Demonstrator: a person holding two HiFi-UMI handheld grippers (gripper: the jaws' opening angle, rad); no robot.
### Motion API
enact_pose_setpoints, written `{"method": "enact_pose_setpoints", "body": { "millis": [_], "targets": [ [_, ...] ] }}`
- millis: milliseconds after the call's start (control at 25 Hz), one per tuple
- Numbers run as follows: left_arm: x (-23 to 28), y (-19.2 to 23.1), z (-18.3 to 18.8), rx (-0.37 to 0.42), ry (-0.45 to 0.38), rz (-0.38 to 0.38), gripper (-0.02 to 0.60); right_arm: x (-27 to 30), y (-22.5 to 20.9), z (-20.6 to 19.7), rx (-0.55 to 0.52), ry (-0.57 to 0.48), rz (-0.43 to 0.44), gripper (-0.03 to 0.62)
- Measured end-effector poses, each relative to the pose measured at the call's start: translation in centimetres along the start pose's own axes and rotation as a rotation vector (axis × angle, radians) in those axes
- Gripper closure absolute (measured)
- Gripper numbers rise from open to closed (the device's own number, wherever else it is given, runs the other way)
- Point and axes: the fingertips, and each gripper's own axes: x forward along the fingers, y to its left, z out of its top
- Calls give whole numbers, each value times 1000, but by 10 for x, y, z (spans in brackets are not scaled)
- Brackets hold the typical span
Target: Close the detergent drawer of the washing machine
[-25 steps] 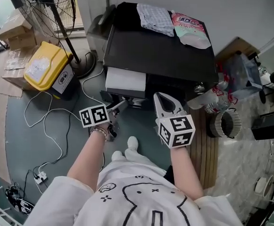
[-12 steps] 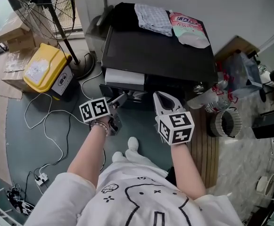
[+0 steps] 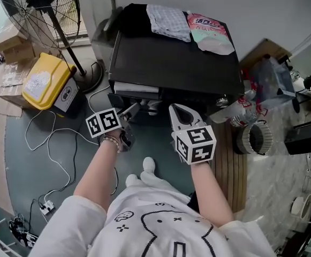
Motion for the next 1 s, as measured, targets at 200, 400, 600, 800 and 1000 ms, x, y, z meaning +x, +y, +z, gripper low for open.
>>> {"method": "enact_pose_setpoints", "body": {
  "millis": [200, 400, 600, 800, 1000],
  "targets": [
    [7, -1, 7, 2, -12, -10, 273, 5, -4, 0, 0, 7, 0, 594],
    [15, 0, 14, -1, -10, -3, 275, 7, -9, -1, -1, 17, 0, 594],
    [21, 2, 22, -4, -18, -3, 273, 10, -13, -2, 3, 24, -7, 594],
    [27, 2, 28, -2, -18, -1, 274, 12, -17, -4, 6, 31, -6, 594],
    [29, 1, 28, 8, -9, -3, 273, 16, -19, -6, 16, 35, -2, 594]
  ]
}}
